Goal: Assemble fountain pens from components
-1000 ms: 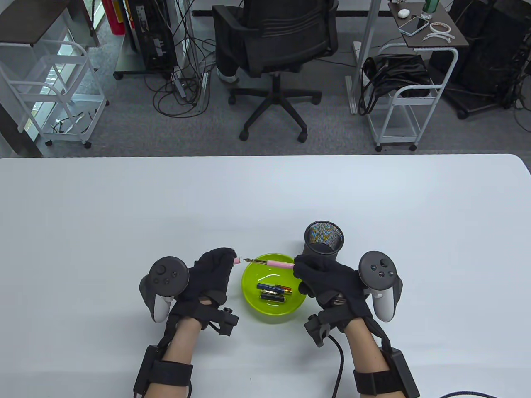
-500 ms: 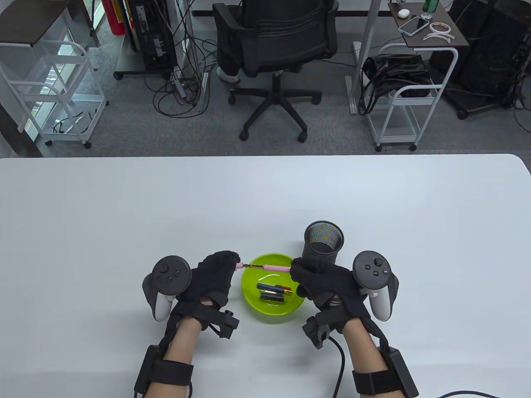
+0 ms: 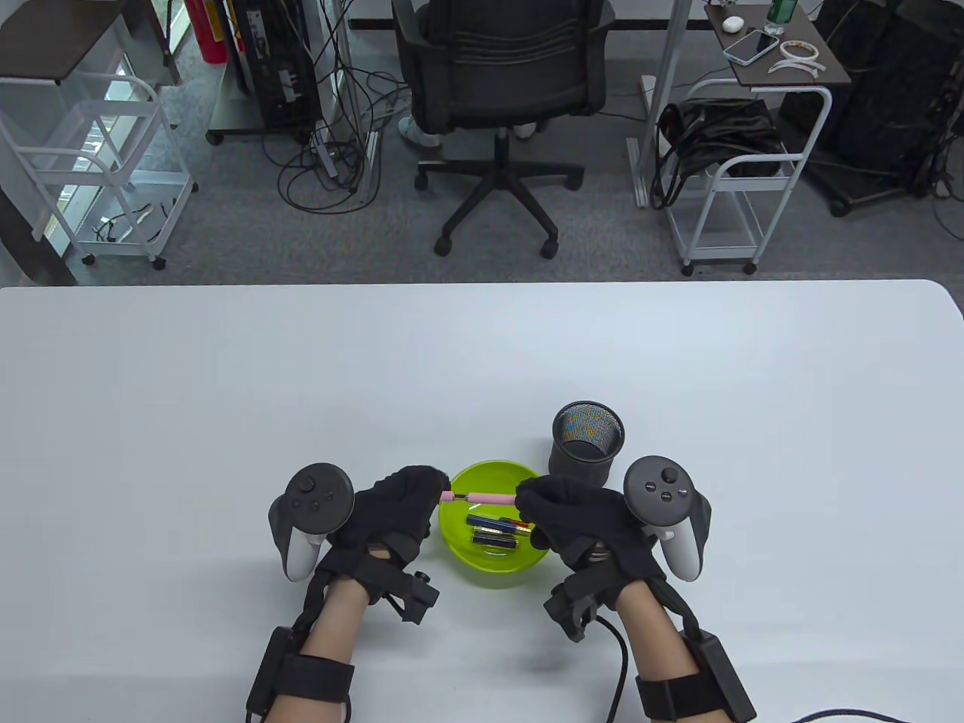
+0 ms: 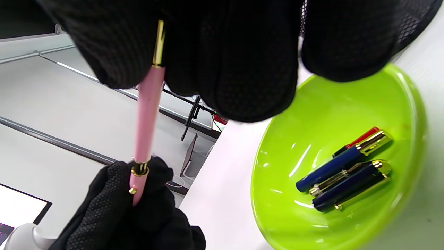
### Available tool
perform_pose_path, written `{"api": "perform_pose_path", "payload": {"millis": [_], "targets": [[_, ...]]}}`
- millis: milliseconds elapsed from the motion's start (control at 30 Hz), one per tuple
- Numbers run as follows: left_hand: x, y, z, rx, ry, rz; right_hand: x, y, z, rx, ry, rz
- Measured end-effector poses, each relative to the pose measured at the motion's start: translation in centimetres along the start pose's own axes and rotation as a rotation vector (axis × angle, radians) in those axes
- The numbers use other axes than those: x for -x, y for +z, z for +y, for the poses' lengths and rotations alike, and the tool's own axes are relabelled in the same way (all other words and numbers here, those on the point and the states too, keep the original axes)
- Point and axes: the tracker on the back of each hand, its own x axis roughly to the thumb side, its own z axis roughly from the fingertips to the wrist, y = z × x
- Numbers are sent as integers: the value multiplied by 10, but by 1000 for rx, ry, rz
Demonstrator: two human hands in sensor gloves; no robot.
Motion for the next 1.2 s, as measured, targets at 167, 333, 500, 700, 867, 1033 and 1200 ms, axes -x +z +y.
{"api": "perform_pose_path", "payload": {"millis": [167, 333, 500, 700, 867, 1033, 1200], "targets": [[-2, 0, -7, 47, 53, -7, -3, 0, 4, -24, 19, -15], [-2, 0, -8, 44, 75, 13, -10, 3, 5, 3, 62, -34], [-1, 1, -11, 48, 51, 54, -24, 10, 16, 84, 282, -57], [-3, 3, -10, 78, 174, 47, -28, 12, 17, 106, 178, -146], [-4, 2, -9, 91, 115, 41, -25, 11, 15, 101, 190, -116], [-13, 1, -6, 71, 107, -9, -30, 15, 2, 149, 113, -125], [-5, 4, 5, -5, 156, 36, -40, 20, -22, 279, 55, -122]]}}
